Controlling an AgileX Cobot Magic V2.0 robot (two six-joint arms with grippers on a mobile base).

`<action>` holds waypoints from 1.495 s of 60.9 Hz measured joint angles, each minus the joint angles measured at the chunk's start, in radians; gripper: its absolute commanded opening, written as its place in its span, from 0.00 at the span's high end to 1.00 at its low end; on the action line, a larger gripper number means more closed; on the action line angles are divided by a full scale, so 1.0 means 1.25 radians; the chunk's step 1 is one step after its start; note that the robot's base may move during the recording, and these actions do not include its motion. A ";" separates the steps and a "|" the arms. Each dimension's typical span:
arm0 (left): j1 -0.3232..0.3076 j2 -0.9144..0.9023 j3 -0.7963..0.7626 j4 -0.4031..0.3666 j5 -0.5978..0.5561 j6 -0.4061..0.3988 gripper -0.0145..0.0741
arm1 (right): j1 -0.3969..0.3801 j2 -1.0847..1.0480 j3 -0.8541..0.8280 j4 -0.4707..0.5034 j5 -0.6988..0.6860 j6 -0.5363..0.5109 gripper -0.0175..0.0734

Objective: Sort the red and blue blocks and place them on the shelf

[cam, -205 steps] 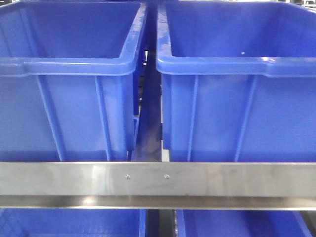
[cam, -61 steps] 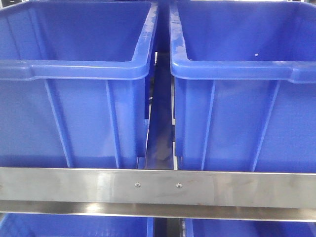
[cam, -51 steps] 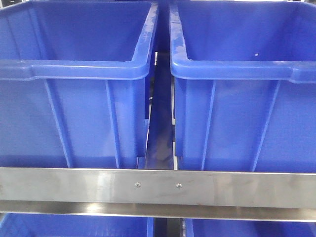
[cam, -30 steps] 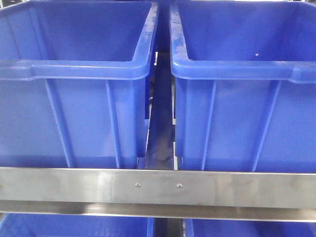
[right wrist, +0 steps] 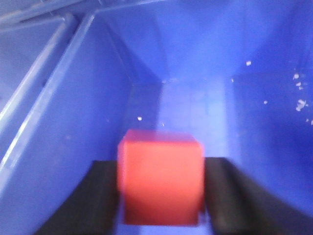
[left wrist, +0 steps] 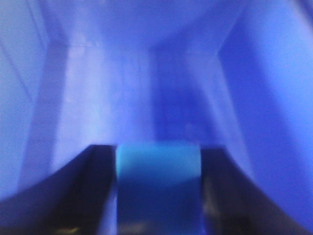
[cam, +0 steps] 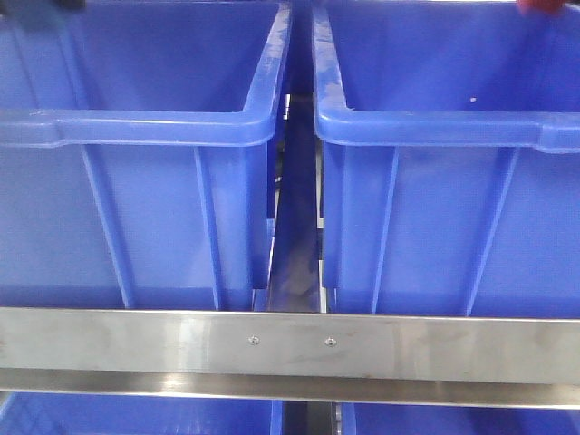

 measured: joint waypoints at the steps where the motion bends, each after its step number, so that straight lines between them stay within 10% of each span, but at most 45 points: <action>1: 0.000 0.002 -0.001 0.000 0.000 0.000 0.12 | 0.000 0.000 0.000 -0.002 0.000 0.000 0.21; 16: 0.000 0.007 -0.001 0.000 0.006 0.000 0.35 | 0.000 0.000 -0.002 -0.005 0.000 0.000 0.25; 23: 0.000 0.002 -0.001 -0.006 0.022 0.000 0.73 | 0.000 0.000 -0.002 -0.005 -0.001 0.000 0.59; 26: 0.000 -0.009 -0.001 -0.009 0.037 0.000 0.67 | 0.000 0.000 -0.002 -0.007 -0.001 0.000 0.78; 91: 0.000 -0.713 0.518 -0.045 0.007 0.000 0.69 | 0.000 -0.660 0.356 -0.047 0.236 0.000 0.73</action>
